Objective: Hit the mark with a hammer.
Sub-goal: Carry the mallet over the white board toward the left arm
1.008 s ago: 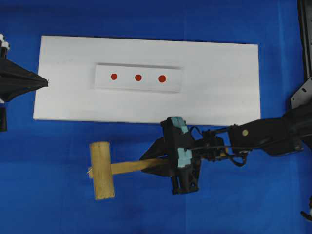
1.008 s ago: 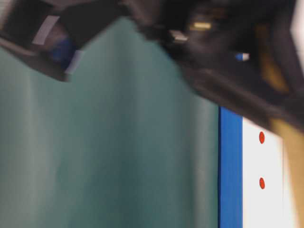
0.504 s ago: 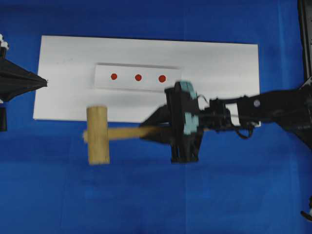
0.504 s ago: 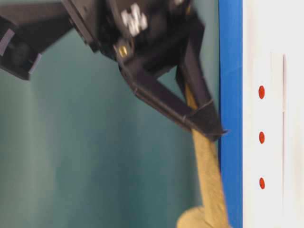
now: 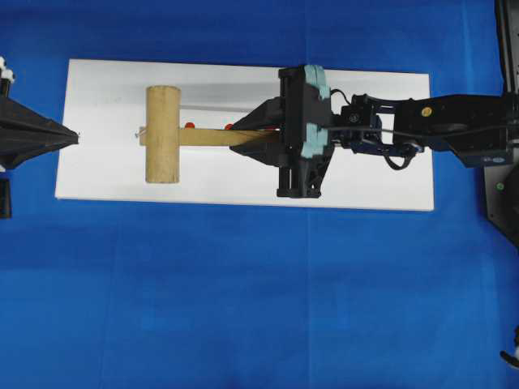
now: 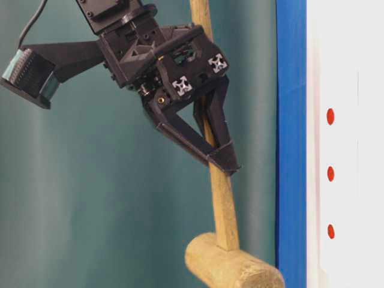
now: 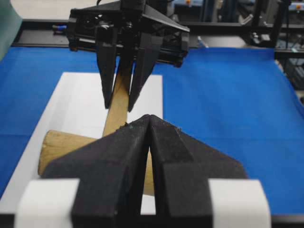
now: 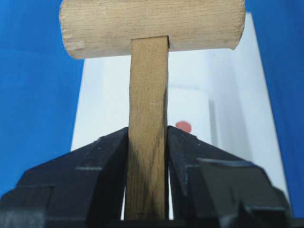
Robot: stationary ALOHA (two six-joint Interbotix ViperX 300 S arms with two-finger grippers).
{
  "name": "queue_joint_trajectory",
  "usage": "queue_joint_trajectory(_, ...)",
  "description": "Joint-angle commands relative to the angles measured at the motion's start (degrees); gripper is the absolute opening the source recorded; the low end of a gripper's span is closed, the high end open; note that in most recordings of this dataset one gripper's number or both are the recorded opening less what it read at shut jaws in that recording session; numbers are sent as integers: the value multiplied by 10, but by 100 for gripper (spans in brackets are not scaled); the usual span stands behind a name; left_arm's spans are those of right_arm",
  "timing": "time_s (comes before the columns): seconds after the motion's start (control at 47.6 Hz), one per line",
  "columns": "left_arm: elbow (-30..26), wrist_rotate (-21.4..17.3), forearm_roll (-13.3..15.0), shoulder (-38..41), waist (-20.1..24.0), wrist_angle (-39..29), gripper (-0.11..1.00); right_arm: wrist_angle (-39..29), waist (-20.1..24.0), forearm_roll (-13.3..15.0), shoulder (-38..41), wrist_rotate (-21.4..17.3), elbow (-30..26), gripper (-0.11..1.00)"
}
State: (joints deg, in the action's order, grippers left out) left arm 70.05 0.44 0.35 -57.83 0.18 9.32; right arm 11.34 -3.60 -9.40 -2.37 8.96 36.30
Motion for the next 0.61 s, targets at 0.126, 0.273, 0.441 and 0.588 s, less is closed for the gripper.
queue_joint_trajectory(0.126,-7,1,1,3,-1,4,0,74,-4,2,-33,104,-3,10)
queue_joint_trajectory(0.273,-7,4,1,3,-1,7,0,112,-4,2,-38,244,5,10)
queue_joint_trajectory(0.441,-7,11,1,3,-1,7,0,165,-2,-3,-42,386,12,10)
queue_joint_trajectory(0.588,-7,20,1,3,-1,8,0,200,4,-5,-42,463,13,10)
